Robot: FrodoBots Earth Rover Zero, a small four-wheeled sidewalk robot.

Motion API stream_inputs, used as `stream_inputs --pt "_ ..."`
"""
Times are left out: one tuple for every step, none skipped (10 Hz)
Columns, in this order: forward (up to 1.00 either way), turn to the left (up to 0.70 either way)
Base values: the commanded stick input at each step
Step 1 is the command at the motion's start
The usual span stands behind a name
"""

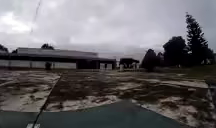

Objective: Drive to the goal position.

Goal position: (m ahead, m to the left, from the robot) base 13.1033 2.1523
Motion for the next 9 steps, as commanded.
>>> stream_inputs --pt "0.70 0.00" --pt "0.70 0.00" --pt "0.70 0.00" --pt "0.70 0.00" --pt "0.70 0.00" --pt "0.70 0.00" --pt "0.70 0.00" --pt "0.70 0.00" --pt "0.70 0.00"
